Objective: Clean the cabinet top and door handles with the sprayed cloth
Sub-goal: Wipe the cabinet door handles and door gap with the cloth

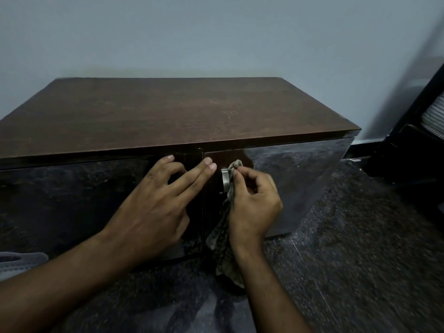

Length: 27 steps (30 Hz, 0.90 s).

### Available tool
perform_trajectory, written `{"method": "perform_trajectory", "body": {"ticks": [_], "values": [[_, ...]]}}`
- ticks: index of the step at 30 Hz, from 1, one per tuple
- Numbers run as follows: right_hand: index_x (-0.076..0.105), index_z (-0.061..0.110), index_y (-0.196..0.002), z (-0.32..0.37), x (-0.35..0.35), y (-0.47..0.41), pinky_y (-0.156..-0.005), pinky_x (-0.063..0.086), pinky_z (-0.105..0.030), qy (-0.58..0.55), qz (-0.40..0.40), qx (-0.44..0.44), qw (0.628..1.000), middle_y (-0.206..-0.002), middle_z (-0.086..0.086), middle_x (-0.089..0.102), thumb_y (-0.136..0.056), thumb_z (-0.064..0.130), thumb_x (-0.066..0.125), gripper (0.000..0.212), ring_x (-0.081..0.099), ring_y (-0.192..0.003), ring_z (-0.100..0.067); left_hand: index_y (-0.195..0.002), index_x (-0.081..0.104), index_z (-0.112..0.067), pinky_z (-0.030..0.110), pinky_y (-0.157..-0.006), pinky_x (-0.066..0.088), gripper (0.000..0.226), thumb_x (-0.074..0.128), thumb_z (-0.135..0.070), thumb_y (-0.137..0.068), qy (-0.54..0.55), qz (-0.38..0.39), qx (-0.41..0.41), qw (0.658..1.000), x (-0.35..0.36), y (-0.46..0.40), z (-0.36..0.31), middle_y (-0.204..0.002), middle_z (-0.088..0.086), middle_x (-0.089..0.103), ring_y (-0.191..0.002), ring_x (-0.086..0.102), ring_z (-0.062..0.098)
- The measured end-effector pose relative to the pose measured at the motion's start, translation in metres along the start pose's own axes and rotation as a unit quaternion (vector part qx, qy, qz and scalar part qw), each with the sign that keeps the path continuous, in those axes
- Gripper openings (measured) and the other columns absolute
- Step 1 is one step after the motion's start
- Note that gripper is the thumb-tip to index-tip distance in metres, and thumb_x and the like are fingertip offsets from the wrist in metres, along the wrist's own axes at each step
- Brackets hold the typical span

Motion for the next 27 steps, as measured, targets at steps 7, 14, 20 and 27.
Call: {"method": "perform_trajectory", "body": {"ticks": [7, 14, 20, 27], "values": [[0.07, 0.022, -0.083, -0.043, -0.004, 0.026, -0.065, 0.051, -0.008, 0.016, 0.001, 0.154, 0.988, -0.089, -0.005, 0.073, -0.084, 0.005, 0.075, 0.018, 0.069, -0.077, -0.005, -0.159, 0.013, -0.013, 0.045, -0.122, 0.02, 0.094, 0.059, -0.019, -0.077, -0.002, -0.009, 0.002, 1.0, 0.0, 0.0, 0.0, -0.165, -0.002, 0.022, -0.12, 0.047, 0.026], [0.076, 0.013, -0.087, 0.006, -0.001, -0.002, -0.067, 0.05, -0.007, -0.03, -0.004, 0.052, 0.998, -0.087, 0.003, 0.072, -0.082, 0.009, 0.078, 0.007, 0.069, -0.082, -0.001, -0.159, 0.013, -0.014, 0.044, -0.123, 0.019, 0.094, 0.058, -0.019, -0.077, -0.003, -0.01, 0.005, 1.0, 0.001, 0.0, 0.001, -0.165, -0.002, 0.021, -0.119, 0.048, 0.027], [0.072, 0.015, -0.088, -0.017, -0.002, 0.017, -0.066, 0.048, -0.004, -0.009, -0.007, 0.084, 0.996, -0.091, -0.004, 0.072, -0.083, 0.004, 0.075, 0.012, 0.067, -0.084, 0.004, -0.159, 0.013, -0.014, 0.044, -0.123, 0.018, 0.094, 0.058, -0.02, -0.077, -0.001, -0.005, 0.0, 1.0, 0.0, 0.0, 0.0, -0.166, -0.002, 0.021, -0.12, 0.047, 0.026], [0.076, 0.015, -0.086, 0.004, 0.0, 0.003, -0.07, 0.05, -0.008, -0.037, 0.0, 0.053, 0.998, -0.088, 0.004, 0.073, -0.083, 0.01, 0.077, 0.007, 0.069, -0.084, -0.001, -0.159, 0.011, -0.015, 0.045, -0.123, 0.02, 0.094, 0.058, -0.019, -0.077, -0.001, 0.002, -0.003, 1.0, 0.0, 0.0, -0.001, -0.166, -0.002, 0.02, -0.12, 0.046, 0.025]]}}
Point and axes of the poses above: each hand's wrist, its own y-axis away from the middle knuckle, its own x-axis out of the palm, z = x × y, the point moved 1 cm from there along -y, towards the middle knuckle
